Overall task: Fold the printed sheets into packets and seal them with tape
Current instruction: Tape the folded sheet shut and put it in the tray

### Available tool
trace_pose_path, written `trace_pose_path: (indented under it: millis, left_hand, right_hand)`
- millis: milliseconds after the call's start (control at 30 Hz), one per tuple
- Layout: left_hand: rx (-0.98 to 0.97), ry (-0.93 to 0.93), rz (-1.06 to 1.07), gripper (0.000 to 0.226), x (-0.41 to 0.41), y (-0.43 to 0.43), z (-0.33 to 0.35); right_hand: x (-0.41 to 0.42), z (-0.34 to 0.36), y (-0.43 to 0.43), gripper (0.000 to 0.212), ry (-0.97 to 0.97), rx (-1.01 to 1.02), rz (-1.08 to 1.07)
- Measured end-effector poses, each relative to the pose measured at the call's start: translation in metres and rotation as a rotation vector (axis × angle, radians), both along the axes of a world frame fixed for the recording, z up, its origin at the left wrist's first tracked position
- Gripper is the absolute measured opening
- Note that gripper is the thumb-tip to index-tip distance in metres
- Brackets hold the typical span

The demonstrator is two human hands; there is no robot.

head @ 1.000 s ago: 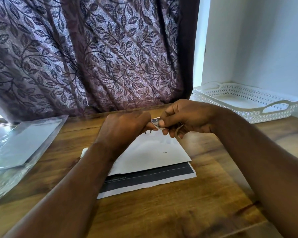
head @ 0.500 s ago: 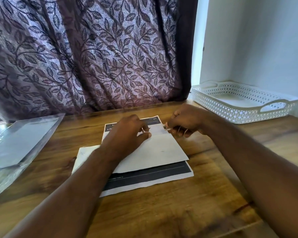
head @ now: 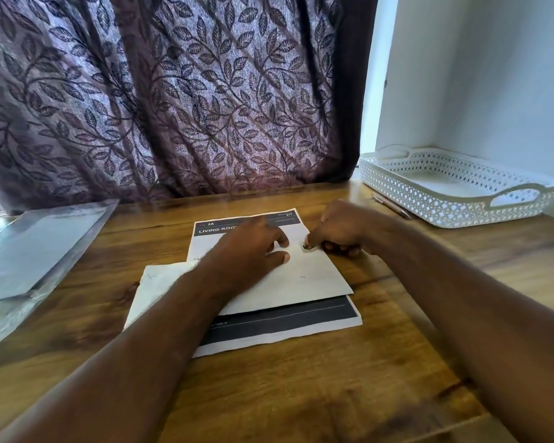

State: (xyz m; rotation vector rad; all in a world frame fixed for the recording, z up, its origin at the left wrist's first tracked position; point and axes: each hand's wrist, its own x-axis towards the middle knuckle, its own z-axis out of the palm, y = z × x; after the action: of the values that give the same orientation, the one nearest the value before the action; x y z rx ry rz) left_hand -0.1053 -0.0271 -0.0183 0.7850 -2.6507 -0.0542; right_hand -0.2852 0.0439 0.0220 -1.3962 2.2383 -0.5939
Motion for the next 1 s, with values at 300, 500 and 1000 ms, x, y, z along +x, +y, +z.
trace_pose_path:
  millis: [300, 500, 1000]
  left_hand:
    - [0.023, -0.009, -0.031, 0.042, -0.0002, 0.0025, 0.0002]
    - [0.012, -0.059, -0.037, 0.044, -0.0011, 0.0014, 0.0002]
    - [-0.107, -0.081, -0.102, 0.045, -0.0004, 0.0009, -0.0025]
  right_hand:
    - [0.0015, -0.0018, -0.0014, 0.03, -0.012, 0.006, -0.002]
    - [0.0047, -0.001, 0.0, 0.03, 0.011, 0.012, -0.003]
    - [0.0073, -0.0007, -0.0001, 0.03, 0.041, 0.025, 0.004]
